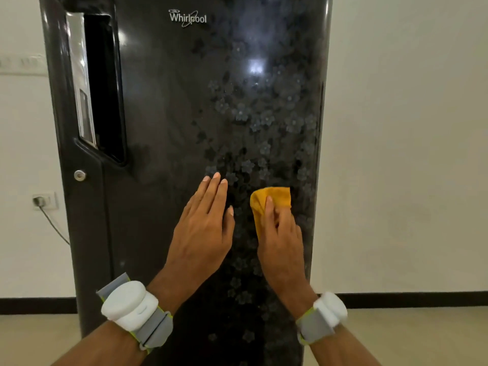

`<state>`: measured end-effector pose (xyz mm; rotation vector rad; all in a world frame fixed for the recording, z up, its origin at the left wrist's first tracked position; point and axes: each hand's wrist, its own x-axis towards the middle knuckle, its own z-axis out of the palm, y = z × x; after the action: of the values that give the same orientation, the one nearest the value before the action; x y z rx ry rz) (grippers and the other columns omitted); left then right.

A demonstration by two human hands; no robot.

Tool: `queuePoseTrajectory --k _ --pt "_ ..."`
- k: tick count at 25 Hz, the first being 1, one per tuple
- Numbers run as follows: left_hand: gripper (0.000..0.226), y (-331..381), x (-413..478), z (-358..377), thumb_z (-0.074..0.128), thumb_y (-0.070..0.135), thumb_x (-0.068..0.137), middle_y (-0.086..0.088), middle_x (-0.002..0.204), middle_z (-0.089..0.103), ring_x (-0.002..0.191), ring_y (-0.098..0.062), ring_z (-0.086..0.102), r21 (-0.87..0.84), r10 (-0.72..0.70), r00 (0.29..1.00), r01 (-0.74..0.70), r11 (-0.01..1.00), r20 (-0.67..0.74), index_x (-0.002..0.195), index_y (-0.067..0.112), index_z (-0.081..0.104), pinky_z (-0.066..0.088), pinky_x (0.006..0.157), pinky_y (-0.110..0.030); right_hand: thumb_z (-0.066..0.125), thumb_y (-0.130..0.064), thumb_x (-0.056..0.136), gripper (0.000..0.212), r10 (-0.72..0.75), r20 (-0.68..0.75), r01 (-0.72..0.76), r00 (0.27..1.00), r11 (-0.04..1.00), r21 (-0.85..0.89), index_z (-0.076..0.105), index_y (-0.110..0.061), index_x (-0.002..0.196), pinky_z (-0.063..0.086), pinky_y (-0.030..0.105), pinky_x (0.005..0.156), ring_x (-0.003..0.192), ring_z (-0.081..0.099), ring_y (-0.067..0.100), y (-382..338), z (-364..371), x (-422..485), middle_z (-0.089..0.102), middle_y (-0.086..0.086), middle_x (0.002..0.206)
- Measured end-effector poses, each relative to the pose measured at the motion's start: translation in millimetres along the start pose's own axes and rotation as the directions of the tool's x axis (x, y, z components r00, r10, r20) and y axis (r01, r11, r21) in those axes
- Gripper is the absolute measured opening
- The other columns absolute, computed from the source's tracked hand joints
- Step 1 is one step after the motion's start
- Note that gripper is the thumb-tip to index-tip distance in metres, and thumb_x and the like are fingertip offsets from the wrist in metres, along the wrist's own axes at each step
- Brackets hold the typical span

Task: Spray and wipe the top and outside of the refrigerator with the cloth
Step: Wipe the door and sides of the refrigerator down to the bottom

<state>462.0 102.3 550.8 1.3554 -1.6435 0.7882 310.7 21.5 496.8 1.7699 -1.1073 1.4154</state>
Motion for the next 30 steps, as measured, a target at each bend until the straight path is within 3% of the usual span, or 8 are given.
queuePoseTrajectory --k 2,5,11,16,21,23,26,30 --pt "0.057 -4.0 2.6 2.9 0.033 0.034 0.103 -0.005 0.163 0.02 0.153 -0.017 0.01 0.067 0.023 0.999 -0.026 0.997 0.04 0.154 0.01 0.024 0.023 0.122 -0.038 0.04 -0.017 0.1 0.048 0.076 -0.052 -0.082 0.996 0.986 -0.143 0.042 0.001 0.144 0.043 0.041 0.069 0.088 0.051 0.032 20.3 -8.0 3.1 0.054 0.019 0.114" --pt "0.062 -17.9 13.1 2.3 0.028 0.038 0.104 -0.006 0.166 0.002 0.153 -0.018 -0.004 0.17 0.022 0.997 -0.035 0.985 0.078 0.157 0.01 0.01 0.015 0.124 -0.04 0.044 -0.019 0.1 0.047 0.243 -0.197 -0.256 0.95 0.966 -0.043 0.043 0.003 0.142 0.036 0.041 0.075 0.091 0.045 0.03 27.4 -12.7 75.8 0.053 0.016 0.11" --pt "0.064 -33.3 21.7 9.4 0.026 0.037 0.104 -0.008 0.166 -0.004 0.153 -0.022 -0.005 0.27 0.009 0.996 -0.034 0.962 0.093 0.156 0.007 0.006 0.02 0.122 -0.048 0.047 -0.024 0.102 0.052 -0.143 -0.07 0.133 0.987 0.983 -0.127 0.039 0.004 0.145 0.047 0.041 0.072 0.088 0.05 0.03 18.6 -4.7 47.7 0.054 0.016 0.107" --pt "0.06 -28.1 30.4 7.0 0.027 0.032 0.103 -0.009 0.166 0.006 0.153 -0.02 0.001 0.241 0.014 0.999 -0.021 0.97 0.032 0.155 0.006 0.014 0.02 0.122 -0.046 0.041 -0.025 0.105 0.048 0.218 -0.257 -0.214 0.941 0.976 0.046 0.041 0.005 0.143 0.045 0.04 0.075 0.089 0.052 0.029 8.7 -7.9 125.2 0.056 0.016 0.109" --pt "0.06 -23.3 62.6 2.6 0.028 0.031 0.104 -0.009 0.166 0.004 0.153 -0.02 0.001 0.251 0.114 0.993 -0.113 0.961 0.011 0.156 0.006 0.013 0.016 0.124 -0.044 0.047 -0.023 0.101 0.053 -0.202 -0.074 0.193 0.977 0.975 -0.11 0.038 0.001 0.147 0.045 0.042 0.071 0.087 0.051 0.029 -1.8 0.2 63.9 0.056 0.014 0.106" --pt "0.06 -26.2 67.0 6.1 0.026 0.032 0.104 -0.009 0.166 0.003 0.153 -0.02 -0.001 0.249 0.124 0.992 -0.124 0.961 0.017 0.156 0.007 0.012 0.017 0.123 -0.045 0.044 -0.025 0.103 0.05 -0.04 -0.14 0.021 0.989 0.991 -0.13 0.042 0.003 0.144 0.044 0.042 0.071 0.085 0.049 0.03 20.8 -5.0 57.4 0.055 0.016 0.103" --pt "0.058 -30.4 65.9 11.7 0.026 0.03 0.104 -0.01 0.166 0.004 0.153 -0.02 0.0 0.26 0.141 0.99 -0.138 0.956 0.01 0.156 0.007 0.013 0.017 0.123 -0.045 0.043 -0.02 0.104 0.044 0.305 -0.316 -0.285 0.899 0.952 0.106 0.046 0.004 0.141 0.042 0.04 0.084 0.098 0.048 0.03 20.6 -11.5 130.6 0.053 0.019 0.112" --pt "0.058 -30.8 67.2 9.0 0.03 0.028 0.103 -0.011 0.165 0.008 0.153 -0.022 0.004 0.279 0.177 0.984 -0.166 0.946 -0.013 0.155 0.006 0.017 0.019 0.123 -0.045 0.048 -0.001 0.099 0.044 -0.061 -0.28 0.096 0.958 0.989 0.114 0.045 0.004 0.142 0.034 0.039 0.114 0.132 0.044 0.036 -10.0 9.2 124.9 0.046 0.024 0.141"
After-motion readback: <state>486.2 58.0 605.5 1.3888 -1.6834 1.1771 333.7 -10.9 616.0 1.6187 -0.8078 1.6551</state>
